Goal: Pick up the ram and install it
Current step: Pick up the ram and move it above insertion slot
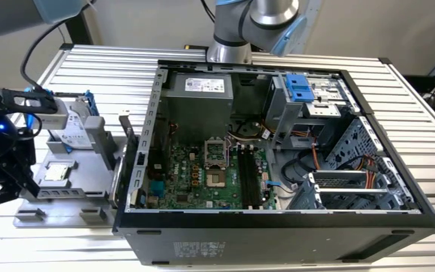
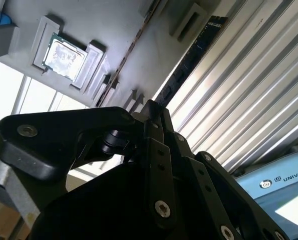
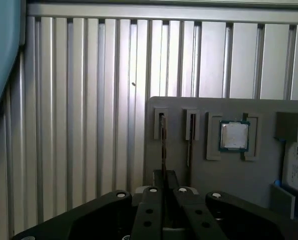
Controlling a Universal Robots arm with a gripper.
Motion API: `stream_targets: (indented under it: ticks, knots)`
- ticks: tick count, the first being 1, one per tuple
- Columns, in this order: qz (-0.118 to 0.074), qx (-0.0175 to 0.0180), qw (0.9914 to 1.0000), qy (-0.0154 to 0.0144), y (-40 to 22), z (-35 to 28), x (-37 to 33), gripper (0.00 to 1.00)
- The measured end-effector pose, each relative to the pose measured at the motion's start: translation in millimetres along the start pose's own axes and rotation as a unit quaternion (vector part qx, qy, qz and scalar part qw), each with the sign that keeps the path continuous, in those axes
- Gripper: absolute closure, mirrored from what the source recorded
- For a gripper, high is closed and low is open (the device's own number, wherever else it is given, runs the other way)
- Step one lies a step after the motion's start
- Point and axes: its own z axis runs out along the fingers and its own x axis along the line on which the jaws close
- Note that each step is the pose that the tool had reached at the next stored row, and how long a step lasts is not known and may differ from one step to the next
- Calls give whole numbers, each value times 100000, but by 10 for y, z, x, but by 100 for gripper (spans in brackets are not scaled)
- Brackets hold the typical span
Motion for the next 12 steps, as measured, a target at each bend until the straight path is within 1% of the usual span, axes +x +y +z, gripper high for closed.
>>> stream_targets:
  ticks: [12]
  knots:
    - [-4, -5, 100000, 4, 2, -132, 1, 100]
